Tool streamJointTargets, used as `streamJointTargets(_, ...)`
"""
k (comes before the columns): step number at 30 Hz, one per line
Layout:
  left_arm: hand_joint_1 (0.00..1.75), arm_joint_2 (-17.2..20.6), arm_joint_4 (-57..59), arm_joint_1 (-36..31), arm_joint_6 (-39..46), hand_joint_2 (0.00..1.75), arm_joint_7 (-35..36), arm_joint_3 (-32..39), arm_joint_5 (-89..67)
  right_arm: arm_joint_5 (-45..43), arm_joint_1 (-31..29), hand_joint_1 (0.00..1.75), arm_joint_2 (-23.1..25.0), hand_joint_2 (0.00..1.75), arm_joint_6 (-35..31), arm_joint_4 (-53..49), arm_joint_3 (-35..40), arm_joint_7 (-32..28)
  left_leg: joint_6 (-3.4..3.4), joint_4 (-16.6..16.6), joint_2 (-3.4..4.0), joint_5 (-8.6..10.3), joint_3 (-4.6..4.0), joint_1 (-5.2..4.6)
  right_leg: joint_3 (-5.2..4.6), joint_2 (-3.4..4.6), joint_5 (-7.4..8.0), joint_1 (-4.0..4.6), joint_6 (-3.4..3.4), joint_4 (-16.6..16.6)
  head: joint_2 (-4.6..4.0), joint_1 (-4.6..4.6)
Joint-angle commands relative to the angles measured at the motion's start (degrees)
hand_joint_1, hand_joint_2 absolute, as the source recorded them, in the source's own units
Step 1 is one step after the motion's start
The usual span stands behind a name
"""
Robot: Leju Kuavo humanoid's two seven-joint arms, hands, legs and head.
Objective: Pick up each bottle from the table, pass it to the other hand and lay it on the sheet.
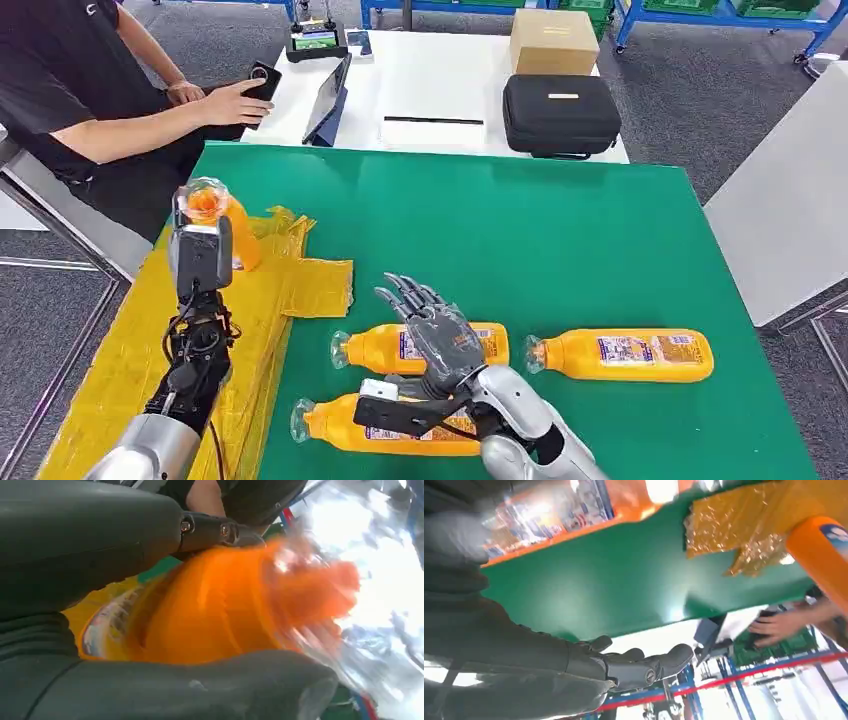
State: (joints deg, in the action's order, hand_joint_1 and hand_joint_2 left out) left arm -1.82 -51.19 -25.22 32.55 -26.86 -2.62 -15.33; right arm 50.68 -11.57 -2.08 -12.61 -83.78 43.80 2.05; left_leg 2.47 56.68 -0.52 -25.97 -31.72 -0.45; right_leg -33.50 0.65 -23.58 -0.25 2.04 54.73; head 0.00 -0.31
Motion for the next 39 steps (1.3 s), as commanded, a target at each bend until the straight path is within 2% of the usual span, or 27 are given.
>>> streamJointTargets(1, 0.0, 2.4, 7.1, -2.8, 7.5, 0.0, 7.1, -3.0, -27.2, -0.7, -1.4, 0.0, 0.2, 1.75, 0.0, 0.1, -1.6, -1.5, -0.1, 0.0, 0.0, -0.02, 0.09, 0.01, 0.09, -0.06, -0.03, 0.01, -0.03, 0.0, 0.0, 0.0)
streamJointTargets(3, 0.0, 0.9, 6.0, -2.0, 7.5, 0.0, 9.8, -1.3, -38.5, -1.0, -2.0, 0.0, 0.8, 1.75, 1.0, 0.4, -1.1, -1.6, -0.14, 0.0, 0.08, -0.06, 0.13, 0.02, 0.11, 0.0, -0.05, 0.02, -0.04, 0.0, 0.0, 0.02)
streamJointTargets(7, 0.0, -0.8, 6.3, -1.6, 7.5, 0.0, 10.1, -1.5, -44.3, -1.0, -2.5, 0.0, 1.4, 1.75, 1.4, 1.3, -0.7, -1.6, -0.18, 0.0, 0.05, -0.12, 0.22, 0.02, 0.22, -0.06, -0.12, 0.02, -0.05, 0.0, 0.0, 0.0)
streamJointTargets(9, 0.0, -1.6, 9.7, -2.8, 7.5, 0.0, 11.6, -4.4, -48.0, -1.1, -2.8, 0.0, 1.6, 1.75, 1.8, 1.6, -0.5, -1.7, -0.08, 0.0, 0.01, -0.02, 0.06, 0.0, 0.07, -0.04, -0.03, 0.0, -0.02, 0.0, 0.0, -0.02)
streamJointTargets(13, 0.0, -2.2, 11.4, -3.5, 7.4, 0.0, 12.5, -5.5, -48.6, -1.1, -2.8, 0.0, 1.6, 1.75, 1.8, 1.6, -0.4, -1.7, -0.23, 0.0, 0.0, -0.13, 0.27, 0.04, 0.29, -0.14, -0.14, 0.03, -0.06, 0.0, 0.0, 0.0)
streamJointTargets(16, 0.0, -3.8, 17.6, -6.4, -0.2, 0.0, 11.2, -8.8, -45.0, -1.9, -3.4, 0.0, 1.1, 1.75, 2.7, 2.2, 0.4, -2.5, -0.11, 0.0, -0.12, -0.01, 0.08, 0.01, 0.12, -0.19, -0.06, 0.01, -0.02, 0.0, 0.0, 0.0)
streamJointTargets(19, 0.0, -4.0, 17.8, -6.7, -0.3, 0.0, 11.1, -8.9, -44.8, -1.9, -3.4, 0.0, 1.1, 1.75, 2.7, 2.3, 0.4, -2.5, -0.09, 0.0, -0.1, -0.01, 0.04, 0.0, 0.08, -0.14, -0.03, 0.01, -0.02, 0.0, 0.0, 0.0)
streamJointTargets(21, 0.0, -5.9, 19.9, -9.8, -2.1, 0.0, 6.5, -4.2, -32.1, -2.1, -3.8, 0.0, 1.4, 1.75, 3.0, 2.1, 0.8, -2.6, -0.13, 0.0, -0.07, -0.04, 0.05, 0.03, 0.1, -0.14, -0.05, 0.04, -0.03, 0.0, 0.0, 0.0)
streamJointTargets(22, 0.0, -5.5, 19.4, -10.2, -1.4, 0.0, 5.3, -3.9, -29.0, -2.1, -3.7, 0.0, 1.4, 1.75, 3.0, 1.7, 0.8, -2.6, -0.17, 0.1, -0.08, -0.09, 0.09, 0.05, 0.15, -0.18, -0.1, 0.06, -0.04, 0.0, 0.0, 0.0)
streamJointTargets(23, 0.0, -5.6, 14.9, -9.2, -1.0, 0.0, 1.0, 0.4, -19.4, -2.3, -3.4, 0.0, 1.3, 1.75, 3.2, 1.4, 0.6, -2.3, -0.14, 0.1, -0.03, -0.06, 0.01, 0.04, 0.06, -0.14, -0.07, 0.04, -0.04, 0.0, 0.0, 0.0)
streamJointTargets(28, 0.0, -3.9, 11.6, -7.9, -2.3, 0.0, 2.4, -1.5, -17.7, -2.3, -3.3, 0.0, 1.1, 1.75, 3.2, 1.5, 0.5, -2.3, -0.24, 0.1, 0.12, -0.17, 0.22, 0.07, 0.21, -0.02, -0.14, 0.07, -0.08, 0.1, 0.0, 0.0)
streamJointTargets(29, 0.0, -5.6, 5.3, -6.1, -0.9, 0.0, -3.5, 5.7, -4.0, -2.8, -3.2, 0.0, 0.7, 1.75, 4.4, 1.6, 0.5, -1.6, -0.12, 0.0, 0.11, -0.04, 0.04, 0.02, 0.03, 0.01, -0.02, 0.03, -0.04, 0.0, 0.0, -0.04)
streamJointTargets(31, 0.0, -3.9, -4.8, -2.3, -2.5, 0.0, -3.6, 7.3, 6.3, -1.9, -2.6, 0.0, 0.0, 1.75, 3.4, 1.6, 0.1, -1.5, -0.11, 0.0, 0.05, -0.07, 0.03, 0.06, 0.06, 0.0, -0.03, 0.06, -0.02, 0.0, 0.0, 0.02)
streamJointTargets(32, 0.0, -2.1, -9.1, -0.2, -3.0, 0.0, -1.7, 5.9, 8.1, -1.8, -2.2, 0.0, -0.3, 1.75, 3.1, 1.5, -0.2, -1.6, -0.15, 0.0, 0.15, -0.13, 0.09, 0.08, 0.09, 0.09, -0.05, 0.07, -0.03, 0.0, 0.0, 0.0)
streamJointTargets(34, 0.0, -1.6, -9.8, 0.2, -3.0, 0.0, -1.3, 5.7, 8.2, -1.7, -2.1, 0.0, -0.4, 1.75, 3.0, 1.5, -0.2, -1.7, -0.16, 0.0, 0.43, -0.2, 0.18, 0.1, 0.12, 0.34, -0.05, 0.06, -0.03, 0.0, 0.0, 0.02)
streamJointTargets(36, 0.0, -2.0, -16.4, 3.5, -3.8, 0.0, -3.7, 8.4, 17.4, 1.3, -0.6, 0.0, -0.7, 1.75, -1.0, 0.3, -1.1, -1.5, -0.15, 0.0, 0.43, -0.15, 0.18, 0.08, 0.12, 0.32, -0.06, 0.05, -0.04, 0.0, 0.0, -0.02)
streamJointTargets(39, 0.0, -0.9, -23.0, 7.5, -6.1, 0.0, -3.3, 8.8, 22.2, 1.5, 3.1, 0.0, -1.2, 1.75, -3.1, -1.3, -2.1, -2.3, -0.11, 0.0, 0.15, -0.09, 0.07, 0.07, 0.04, 0.14, -0.04, 0.04, -0.03, 0.0, 0.0, 0.0)
